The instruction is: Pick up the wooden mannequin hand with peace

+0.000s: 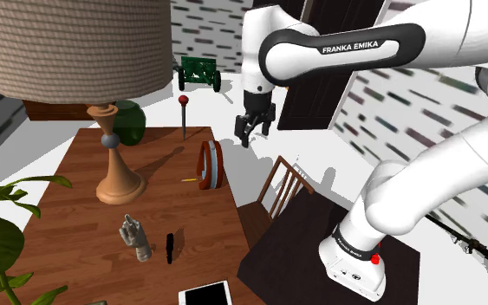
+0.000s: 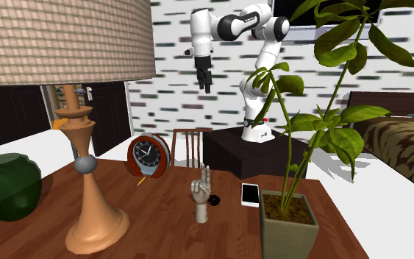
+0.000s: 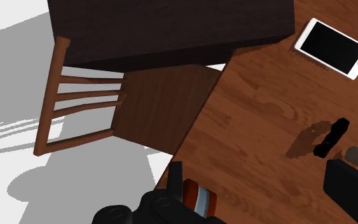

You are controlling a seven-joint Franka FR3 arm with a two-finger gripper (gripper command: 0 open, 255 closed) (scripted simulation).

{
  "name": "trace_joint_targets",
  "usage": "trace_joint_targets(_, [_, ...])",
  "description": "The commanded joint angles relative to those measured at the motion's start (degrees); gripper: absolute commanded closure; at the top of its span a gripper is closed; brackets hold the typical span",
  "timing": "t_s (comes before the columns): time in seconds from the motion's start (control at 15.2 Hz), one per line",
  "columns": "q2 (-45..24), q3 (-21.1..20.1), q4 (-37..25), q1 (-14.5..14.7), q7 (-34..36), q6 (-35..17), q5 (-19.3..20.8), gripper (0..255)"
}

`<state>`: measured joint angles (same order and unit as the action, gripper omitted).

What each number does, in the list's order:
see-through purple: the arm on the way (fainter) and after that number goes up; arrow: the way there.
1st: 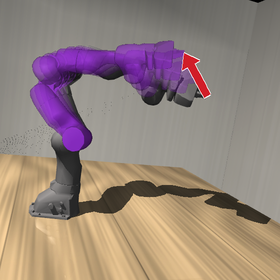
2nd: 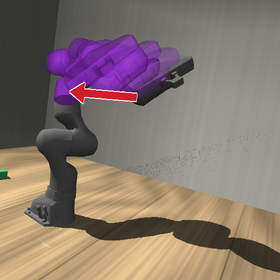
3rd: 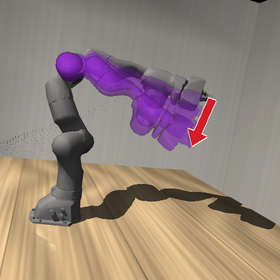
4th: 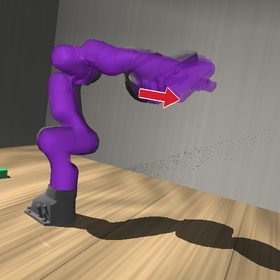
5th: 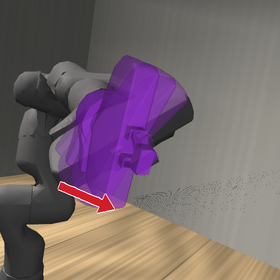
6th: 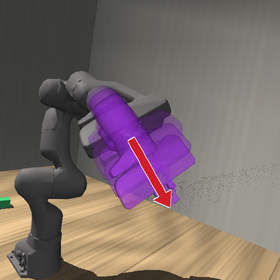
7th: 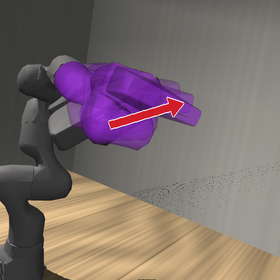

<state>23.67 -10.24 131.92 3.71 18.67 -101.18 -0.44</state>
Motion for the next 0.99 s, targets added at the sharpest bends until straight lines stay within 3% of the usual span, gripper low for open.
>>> trace_joint_targets(0.0, [-3.23, -1.78, -0.90, 0.66, 2.55, -1.99, -0.47, 0])
trace_joint_targets(0.46, [-16.89, -6.70, -7.55, 2.40, 10.72, -7.49, 0.50, 0])
trace_joint_targets(0.92, [-32.04, -9.61, -17.75, 5.23, 18.97, -10.43, 4.26, 0])
